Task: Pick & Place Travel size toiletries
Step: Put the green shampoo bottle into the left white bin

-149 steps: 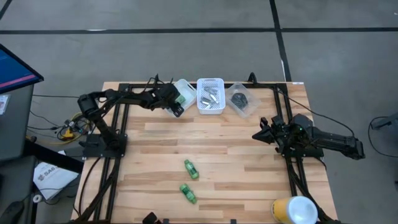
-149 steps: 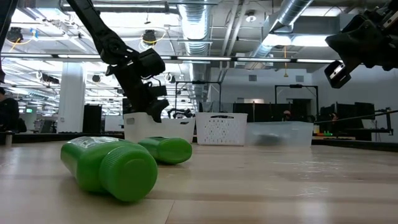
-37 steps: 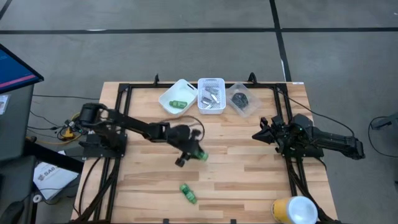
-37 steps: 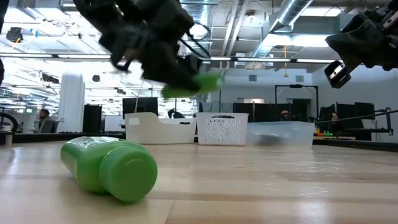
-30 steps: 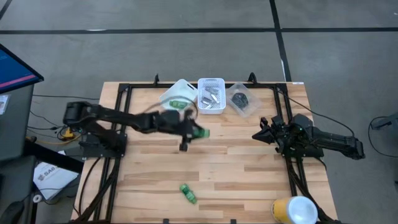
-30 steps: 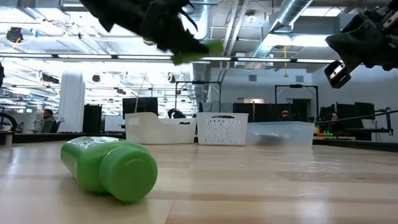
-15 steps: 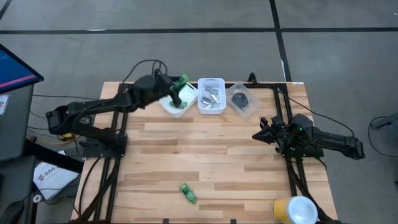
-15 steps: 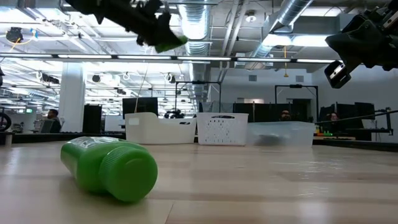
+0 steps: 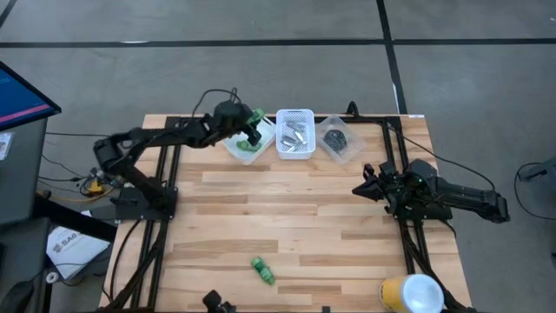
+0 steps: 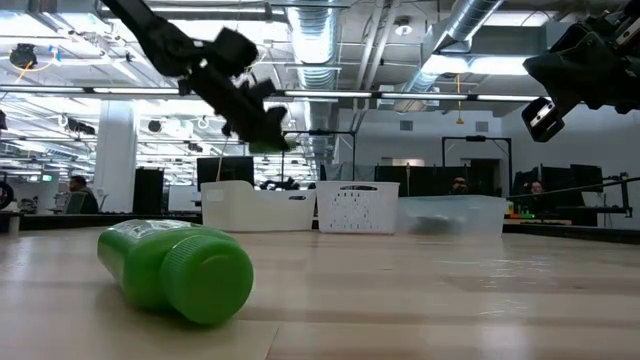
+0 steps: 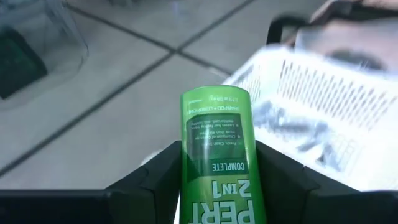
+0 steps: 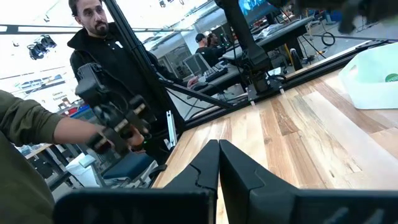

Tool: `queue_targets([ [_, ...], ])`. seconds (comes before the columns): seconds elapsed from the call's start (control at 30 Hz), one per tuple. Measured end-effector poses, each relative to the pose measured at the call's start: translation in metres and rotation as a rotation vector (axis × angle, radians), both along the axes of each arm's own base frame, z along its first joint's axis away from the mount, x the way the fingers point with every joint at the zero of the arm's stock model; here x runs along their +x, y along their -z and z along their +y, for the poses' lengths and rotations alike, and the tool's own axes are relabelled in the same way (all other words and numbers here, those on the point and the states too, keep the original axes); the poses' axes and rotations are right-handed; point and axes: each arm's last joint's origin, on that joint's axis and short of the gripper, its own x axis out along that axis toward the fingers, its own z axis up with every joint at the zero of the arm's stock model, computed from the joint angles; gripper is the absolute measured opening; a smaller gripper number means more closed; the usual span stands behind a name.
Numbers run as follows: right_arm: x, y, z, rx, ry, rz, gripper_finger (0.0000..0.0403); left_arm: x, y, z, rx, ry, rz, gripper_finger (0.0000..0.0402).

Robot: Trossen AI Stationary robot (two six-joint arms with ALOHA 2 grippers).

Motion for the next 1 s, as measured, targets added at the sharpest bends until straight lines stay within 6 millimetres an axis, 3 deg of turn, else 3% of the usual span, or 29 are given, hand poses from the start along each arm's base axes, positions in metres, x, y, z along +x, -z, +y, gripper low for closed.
queue_targets([
  [0.17, 0.000, 0.000, 0.000, 0.000, 0.000, -0.001, 0.0005, 0.009, 0.030, 0.004, -0.056, 0.003, 0.078, 0.0171],
  [0.4, 0.000, 0.000, 0.000, 0.000, 0.000, 0.000, 0.0005, 0.013, 0.055, 0.010, -0.102, 0.001, 0.140, 0.0168],
  [0.67, 0.000, 0.000, 0.000, 0.000, 0.000, 0.000, 0.0005, 0.012, 0.065, 0.014, -0.127, -0.012, 0.160, 0.0171],
  [1.0, 0.000, 0.000, 0.000, 0.000, 0.000, 0.000, 0.0005, 0.000, 0.066, 0.030, -0.258, -0.070, 0.037, 0.0172],
])
